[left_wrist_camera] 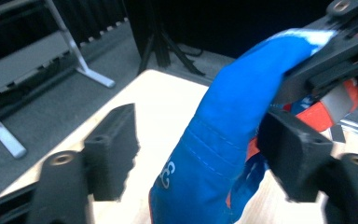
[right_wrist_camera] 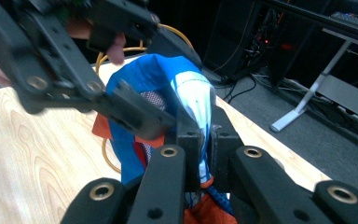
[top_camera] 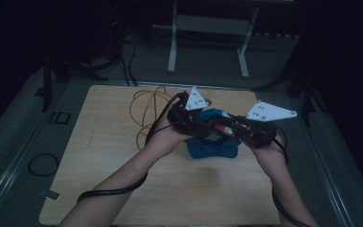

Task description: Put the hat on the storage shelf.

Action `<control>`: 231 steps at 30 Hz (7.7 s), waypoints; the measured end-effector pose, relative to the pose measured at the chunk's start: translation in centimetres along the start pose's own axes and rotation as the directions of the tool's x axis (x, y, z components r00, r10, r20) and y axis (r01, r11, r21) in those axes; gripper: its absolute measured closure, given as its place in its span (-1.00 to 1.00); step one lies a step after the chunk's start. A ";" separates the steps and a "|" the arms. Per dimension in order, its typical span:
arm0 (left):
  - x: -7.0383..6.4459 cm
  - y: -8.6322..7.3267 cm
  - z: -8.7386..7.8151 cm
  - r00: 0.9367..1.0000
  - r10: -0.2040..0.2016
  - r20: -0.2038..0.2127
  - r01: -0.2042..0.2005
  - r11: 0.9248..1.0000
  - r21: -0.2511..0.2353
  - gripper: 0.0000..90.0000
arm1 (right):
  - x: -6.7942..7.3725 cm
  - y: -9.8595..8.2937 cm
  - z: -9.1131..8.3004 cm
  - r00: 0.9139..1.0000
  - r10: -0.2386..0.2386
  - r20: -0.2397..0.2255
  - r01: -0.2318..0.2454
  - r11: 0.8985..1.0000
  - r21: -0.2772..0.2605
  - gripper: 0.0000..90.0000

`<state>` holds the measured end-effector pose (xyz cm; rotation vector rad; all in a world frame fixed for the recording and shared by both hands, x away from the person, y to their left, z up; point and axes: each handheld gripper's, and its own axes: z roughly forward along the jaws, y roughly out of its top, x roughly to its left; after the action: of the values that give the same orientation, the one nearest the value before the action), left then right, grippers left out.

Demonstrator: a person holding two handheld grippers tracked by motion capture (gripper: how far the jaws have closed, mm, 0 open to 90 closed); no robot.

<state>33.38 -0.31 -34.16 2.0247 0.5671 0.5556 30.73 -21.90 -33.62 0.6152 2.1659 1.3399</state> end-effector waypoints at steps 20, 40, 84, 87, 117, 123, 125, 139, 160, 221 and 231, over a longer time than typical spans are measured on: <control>-1.0 0.1 1.4 0.996 0.087 -0.025 -0.085 0.995 0.055 0.97 | 0.3 -0.6 -0.3 1.000 0.003 -0.013 -0.003 1.000 -0.008 0.91; -1.8 0.7 0.2 0.974 0.197 -0.111 -0.198 0.980 0.001 0.98 | 1.9 -2.1 -1.7 0.997 0.034 -0.068 -0.036 0.999 -0.037 0.51; 0.8 -3.1 -4.5 0.912 0.314 0.263 -0.190 0.894 -0.406 0.97 | 4.4 -3.2 -3.2 0.996 -0.004 -0.086 -0.008 0.989 -0.145 1.00; 0.6 -3.0 -4.9 0.907 0.329 0.263 -0.210 0.895 -0.394 0.97 | 4.0 -2.9 -3.7 0.997 0.005 -0.079 -0.018 0.988 -0.157 1.00; 2.6 -10.1 -12.1 0.973 0.165 0.159 -0.117 0.953 -0.278 -0.31 | 2.8 0.4 -4.7 0.997 -0.003 -0.079 -0.013 0.977 -0.213 1.00; 3.1 -15.1 -13.4 0.997 0.042 0.062 -0.026 0.971 -0.237 -0.92 | 1.9 2.3 -3.4 0.998 0.008 -0.060 -0.021 0.974 -0.226 1.00; 3.1 -17.1 -13.6 1.000 -0.009 0.024 0.014 0.977 -0.214 -0.95 | 1.6 3.0 -2.7 0.998 0.015 -0.057 -0.027 0.974 -0.226 1.00; 1.8 -27.8 -12.7 0.963 -0.114 -0.244 0.087 0.989 -0.120 -0.95 | 0.3 7.9 4.3 0.999 0.034 -0.036 -0.041 0.978 -0.203 1.00; 1.8 -31.6 -12.3 0.938 -0.233 -0.257 0.196 0.967 -0.163 -0.95 | 3.6 11.1 17.9 0.976 0.111 -0.189 -0.123 0.991 -0.054 1.00; 1.8 -32.9 -11.8 0.938 -0.268 -0.218 0.244 0.961 -0.134 -0.95 | 1.6 3.9 17.7 0.960 0.210 -0.185 -0.207 0.978 0.034 0.17; 1.9 -33.0 -11.9 0.937 -0.278 -0.213 0.252 0.958 -0.139 -0.95 | 2.0 3.0 16.2 0.958 0.168 -0.234 -0.167 0.986 0.026 -0.22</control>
<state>22.29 23.89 -57.06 1.7540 0.9152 0.6461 39.85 -8.54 -37.42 0.6853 2.3488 1.5660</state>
